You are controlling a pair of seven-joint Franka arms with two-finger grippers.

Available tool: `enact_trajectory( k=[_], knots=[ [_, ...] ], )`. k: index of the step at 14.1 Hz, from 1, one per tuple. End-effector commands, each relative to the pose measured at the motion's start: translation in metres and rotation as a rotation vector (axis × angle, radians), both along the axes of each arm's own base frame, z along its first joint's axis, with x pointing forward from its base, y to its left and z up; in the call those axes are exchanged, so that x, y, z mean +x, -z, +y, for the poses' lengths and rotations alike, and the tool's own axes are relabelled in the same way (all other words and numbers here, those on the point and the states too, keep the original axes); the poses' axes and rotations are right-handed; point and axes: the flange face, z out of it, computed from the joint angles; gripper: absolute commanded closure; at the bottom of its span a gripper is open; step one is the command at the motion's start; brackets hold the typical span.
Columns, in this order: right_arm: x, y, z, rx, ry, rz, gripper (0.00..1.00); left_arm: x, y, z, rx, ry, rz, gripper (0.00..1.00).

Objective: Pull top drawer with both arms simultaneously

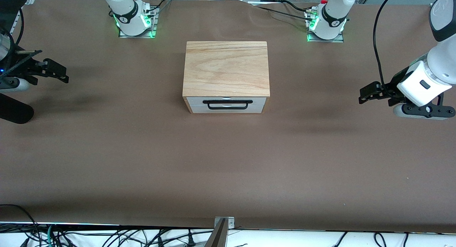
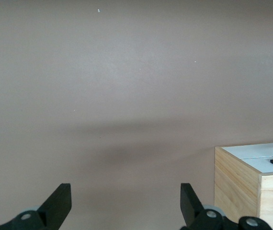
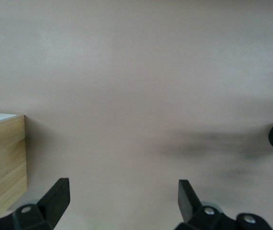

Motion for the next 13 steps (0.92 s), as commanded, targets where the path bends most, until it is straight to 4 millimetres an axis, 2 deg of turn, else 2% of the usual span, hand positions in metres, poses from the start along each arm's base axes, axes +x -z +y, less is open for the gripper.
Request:
enact_trajectory(
  k=[1, 13],
  knots=[
    [0.0014, -0.0041, -0.0007, -0.001, 0.003, 0.005, 0.0, 0.0021, -0.0075, 0.002, 0.013, 0.015, -0.01, 0.0],
    [0.0014, -0.0022, -0.0015, -0.002, 0.015, 0.011, 0.0, 0.0034, -0.0047, 0.0044, 0.008, 0.004, -0.005, 0.0]
  ],
)
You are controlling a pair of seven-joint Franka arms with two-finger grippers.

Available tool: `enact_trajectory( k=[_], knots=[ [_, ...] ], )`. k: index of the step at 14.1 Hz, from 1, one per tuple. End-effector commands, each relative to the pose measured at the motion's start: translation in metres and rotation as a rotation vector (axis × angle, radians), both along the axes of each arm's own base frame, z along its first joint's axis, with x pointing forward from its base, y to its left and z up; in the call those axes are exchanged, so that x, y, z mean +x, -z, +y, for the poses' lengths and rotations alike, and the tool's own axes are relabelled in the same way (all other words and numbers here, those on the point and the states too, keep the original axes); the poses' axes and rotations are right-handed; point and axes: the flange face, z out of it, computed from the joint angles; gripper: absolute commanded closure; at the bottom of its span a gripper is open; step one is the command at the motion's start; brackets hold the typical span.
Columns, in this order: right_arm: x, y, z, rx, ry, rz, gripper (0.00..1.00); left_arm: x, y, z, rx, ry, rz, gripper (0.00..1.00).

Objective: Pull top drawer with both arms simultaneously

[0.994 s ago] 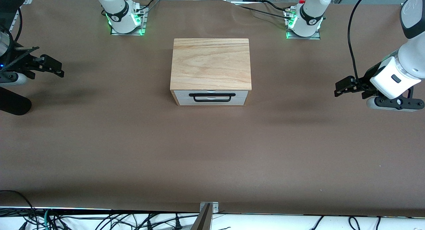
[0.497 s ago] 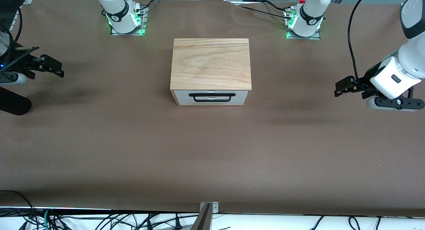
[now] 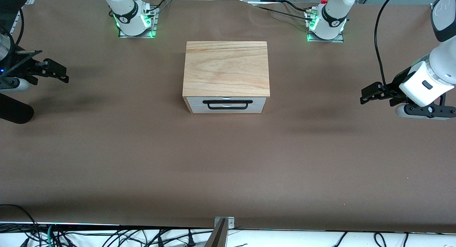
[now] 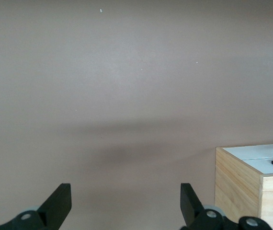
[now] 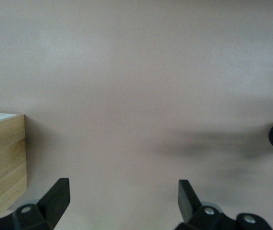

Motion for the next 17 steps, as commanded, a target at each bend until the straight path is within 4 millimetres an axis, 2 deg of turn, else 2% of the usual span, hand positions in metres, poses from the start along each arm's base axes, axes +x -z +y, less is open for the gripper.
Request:
enact_trajectory(
  k=[1, 3, 5, 9, 12, 14, 15, 17],
  knots=[
    [0.001, -0.001, -0.002, 0.0, 0.013, 0.014, 0.0, 0.003, -0.005, 0.001, 0.01, 0.009, -0.005, 0.0],
    [0.0, 0.011, 0.001, 0.002, 0.002, 0.067, 0.0, 0.003, 0.001, -0.003, 0.01, 0.028, 0.007, 0.0],
    [0.0, 0.014, 0.007, 0.112, 0.016, 0.087, 0.0, 0.007, 0.014, -0.014, -0.018, 0.04, 0.033, 0.0],
    [0.004, 0.024, 0.023, 0.185, 0.007, 0.109, 0.0, 0.024, 0.069, -0.04, -0.207, 0.022, 0.138, 0.0],
    [0.015, 0.071, 0.046, 0.325, -0.023, 0.234, 0.0, 0.036, 0.11, -0.069, -0.419, -0.01, 0.224, 0.0],
    [0.023, 0.098, 0.064, 0.492, -0.052, 0.303, 0.0, 0.046, 0.131, -0.104, -0.479, -0.01, 0.192, 0.0],
    [0.028, 0.119, 0.07, 0.556, -0.066, 0.333, 0.0, 0.048, 0.145, -0.125, -0.499, 0.022, 0.185, 0.0],
    [0.039, 0.159, 0.093, 0.782, -0.141, 0.355, 0.0, 0.057, 0.176, -0.145, -0.64, 0.073, 0.16, 0.0]
  ],
)
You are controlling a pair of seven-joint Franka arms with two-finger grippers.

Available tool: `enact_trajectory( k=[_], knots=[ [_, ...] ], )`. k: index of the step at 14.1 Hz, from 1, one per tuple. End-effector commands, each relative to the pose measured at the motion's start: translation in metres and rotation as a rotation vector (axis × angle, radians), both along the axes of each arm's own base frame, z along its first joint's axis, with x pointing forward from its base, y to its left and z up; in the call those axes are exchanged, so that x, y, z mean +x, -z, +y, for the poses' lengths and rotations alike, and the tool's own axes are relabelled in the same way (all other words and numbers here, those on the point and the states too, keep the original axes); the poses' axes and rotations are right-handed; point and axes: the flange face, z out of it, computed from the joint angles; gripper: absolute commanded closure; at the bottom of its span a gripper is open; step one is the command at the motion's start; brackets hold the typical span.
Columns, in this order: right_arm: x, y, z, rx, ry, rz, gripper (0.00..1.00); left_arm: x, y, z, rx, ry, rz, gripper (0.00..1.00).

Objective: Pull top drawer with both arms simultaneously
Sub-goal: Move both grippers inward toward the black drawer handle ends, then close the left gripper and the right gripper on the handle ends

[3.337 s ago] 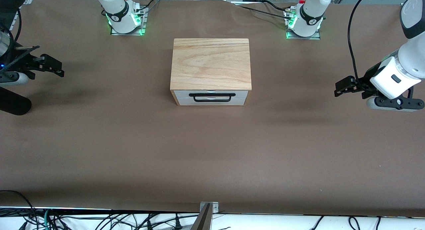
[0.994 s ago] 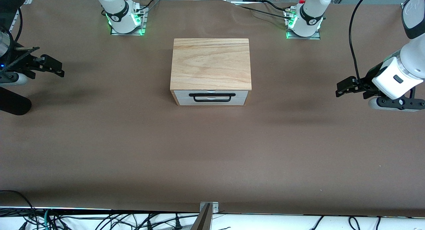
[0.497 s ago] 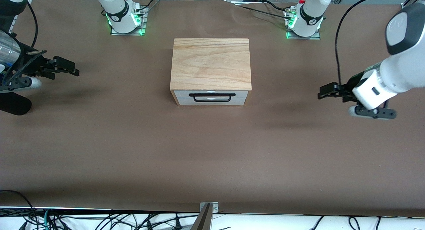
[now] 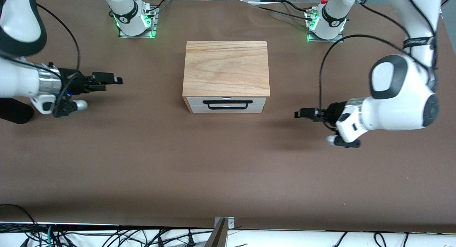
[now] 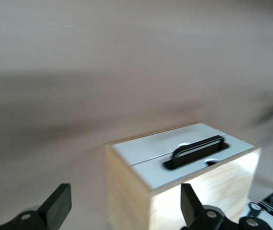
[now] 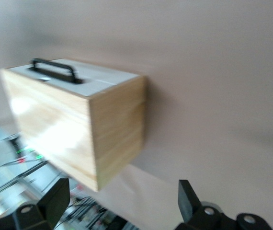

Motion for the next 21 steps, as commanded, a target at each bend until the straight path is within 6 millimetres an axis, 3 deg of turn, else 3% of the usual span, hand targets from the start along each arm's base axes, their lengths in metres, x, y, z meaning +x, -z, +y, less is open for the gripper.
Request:
enact_trajectory(
  k=[1, 5, 11, 12, 16, 17, 20, 21],
  knots=[
    [0.015, 0.056, 0.022, 0.257, -0.045, 0.03, 0.0, 0.015, 0.044, -0.021, -0.204, 0.069, -0.055, 0.0],
    [0.02, 0.13, 0.068, 0.476, -0.088, -0.006, 0.0, 0.017, 0.118, -0.027, -0.473, 0.186, -0.187, 0.0],
    [-0.013, 0.203, 0.146, 0.612, 0.057, -0.126, 0.05, -0.021, 0.174, -0.048, -0.619, 0.171, -0.177, 0.0],
    [-0.012, 0.212, 0.153, 0.65, 0.099, -0.133, 0.06, -0.028, 0.184, -0.048, -0.627, 0.158, -0.187, 0.0],
    [-0.022, 0.24, 0.185, 0.706, 0.154, -0.135, 0.1, -0.079, 0.231, -0.084, -0.725, 0.065, -0.203, 0.0],
    [-0.026, 0.242, 0.19, 0.708, 0.154, -0.126, 0.23, -0.084, 0.237, -0.085, -0.737, 0.033, -0.202, 0.01],
    [-0.035, 0.253, 0.205, 0.706, 0.141, -0.101, 0.29, -0.095, 0.239, -0.091, -0.749, 0.022, -0.183, 0.05],
    [-0.035, 0.252, 0.206, 0.707, 0.139, -0.102, 0.38, -0.098, 0.238, -0.09, -0.748, 0.022, -0.18, 0.08]
  ],
)
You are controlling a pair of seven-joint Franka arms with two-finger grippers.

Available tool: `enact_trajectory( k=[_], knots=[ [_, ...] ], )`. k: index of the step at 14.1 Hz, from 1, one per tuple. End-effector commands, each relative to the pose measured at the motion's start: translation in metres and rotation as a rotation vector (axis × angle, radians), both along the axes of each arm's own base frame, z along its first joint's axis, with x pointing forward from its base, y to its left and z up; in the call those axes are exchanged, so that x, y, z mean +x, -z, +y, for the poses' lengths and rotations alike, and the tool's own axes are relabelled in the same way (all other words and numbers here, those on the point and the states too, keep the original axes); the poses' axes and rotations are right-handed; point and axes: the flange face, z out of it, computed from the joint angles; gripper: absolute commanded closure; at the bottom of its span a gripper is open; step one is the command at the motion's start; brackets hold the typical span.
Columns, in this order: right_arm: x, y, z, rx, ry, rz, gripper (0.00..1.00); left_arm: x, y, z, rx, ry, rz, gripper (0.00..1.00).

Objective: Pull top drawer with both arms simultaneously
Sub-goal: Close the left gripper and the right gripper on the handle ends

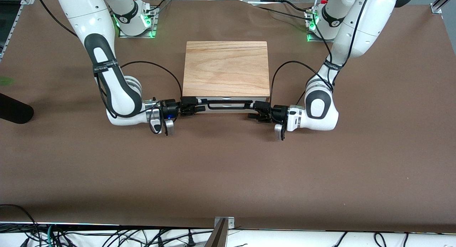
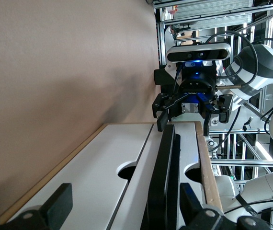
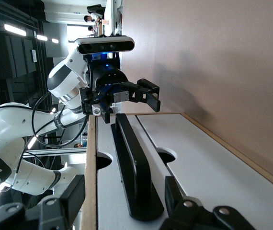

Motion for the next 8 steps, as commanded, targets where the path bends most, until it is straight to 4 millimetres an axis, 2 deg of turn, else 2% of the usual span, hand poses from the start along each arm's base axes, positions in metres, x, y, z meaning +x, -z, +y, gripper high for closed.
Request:
enact_trajectory(
  k=[1, 3, 4, 7, 8],
  knots=[
    [-0.004, -0.001, 0.005, 0.008, 0.011, -0.014, 0.38, -0.007, -0.016, 0.005, -0.008, -0.026, -0.035, 0.11],
    [-0.002, -0.002, 0.006, 0.005, 0.016, -0.02, 0.39, -0.007, -0.021, 0.002, -0.015, -0.021, -0.041, 0.23],
    [0.0, -0.003, 0.006, 0.003, 0.024, -0.025, 0.4, -0.008, -0.025, -0.003, -0.024, -0.014, -0.045, 0.36],
    [0.002, 0.003, 0.011, 0.032, 0.067, -0.005, 0.4, -0.009, -0.031, -0.007, -0.029, -0.009, -0.052, 0.62],
    [0.002, 0.01, 0.011, 0.037, 0.074, -0.003, 0.4, -0.009, -0.032, -0.008, -0.031, -0.007, -0.053, 0.65]
  ],
)
